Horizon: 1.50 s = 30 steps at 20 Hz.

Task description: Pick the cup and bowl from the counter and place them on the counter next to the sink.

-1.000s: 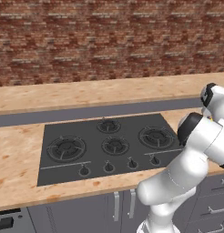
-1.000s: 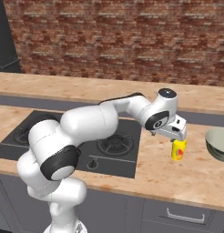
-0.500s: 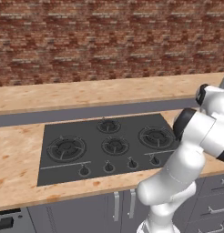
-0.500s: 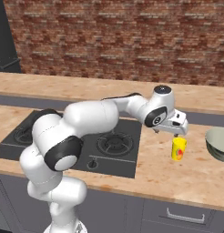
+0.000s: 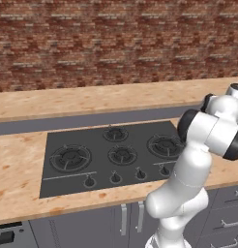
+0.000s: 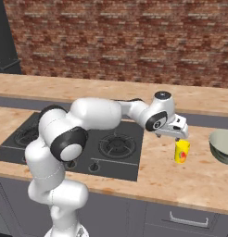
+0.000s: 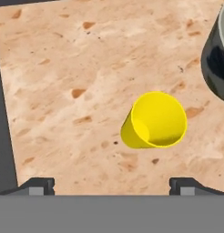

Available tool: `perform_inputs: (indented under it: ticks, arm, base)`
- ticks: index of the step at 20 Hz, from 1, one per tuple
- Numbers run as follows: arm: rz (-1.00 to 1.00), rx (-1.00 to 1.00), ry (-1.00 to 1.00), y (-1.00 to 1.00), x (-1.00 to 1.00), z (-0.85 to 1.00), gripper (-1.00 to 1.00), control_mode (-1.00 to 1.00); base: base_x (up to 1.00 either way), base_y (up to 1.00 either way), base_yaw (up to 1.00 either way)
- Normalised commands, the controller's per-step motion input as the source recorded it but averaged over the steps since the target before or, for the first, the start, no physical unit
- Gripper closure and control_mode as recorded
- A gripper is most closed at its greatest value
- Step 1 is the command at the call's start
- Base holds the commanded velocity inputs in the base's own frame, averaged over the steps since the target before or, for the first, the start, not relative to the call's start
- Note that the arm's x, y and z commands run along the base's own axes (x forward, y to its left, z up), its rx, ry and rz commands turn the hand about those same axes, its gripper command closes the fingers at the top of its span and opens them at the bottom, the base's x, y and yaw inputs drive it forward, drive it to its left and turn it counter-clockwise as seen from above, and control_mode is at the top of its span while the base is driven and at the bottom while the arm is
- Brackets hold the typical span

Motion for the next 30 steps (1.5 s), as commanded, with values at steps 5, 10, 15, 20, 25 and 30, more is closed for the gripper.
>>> perform_inputs:
  ticks: [5, 10, 15, 20, 25, 30]
  arm:
    - [0.00, 0.00, 0.02, -0.30, 0.13, 0.00, -1.00, -1.00]
    - [0.00, 0.04, 0.05, -0.47, 0.13, 0.00, -1.00, -1.00]
    - [0.01, 0.02, 0.02, -0.12, 0.01, 0.00, -1.00, -1.00]
    - [0.05, 0.02, 0.00, 0.00, 0.03, 0.00, -1.00, -1.00]
    - [0.09, 0.02, 0.03, 0.03, 0.00, 0.00, -1.00, -1.00]
    - [0.09, 0.00, 0.04, 0.21, 0.00, 0.00, -1.00, -1.00]
  base:
    - [0.00, 0.00, 0.00]
    - [0.00, 0.00, 0.00]
    - [0.00, 0.00, 0.00]
    - [0.00, 0.00, 0.00]
    - [0.00, 0.00, 0.00]
    - [0.00, 0.00, 0.00]
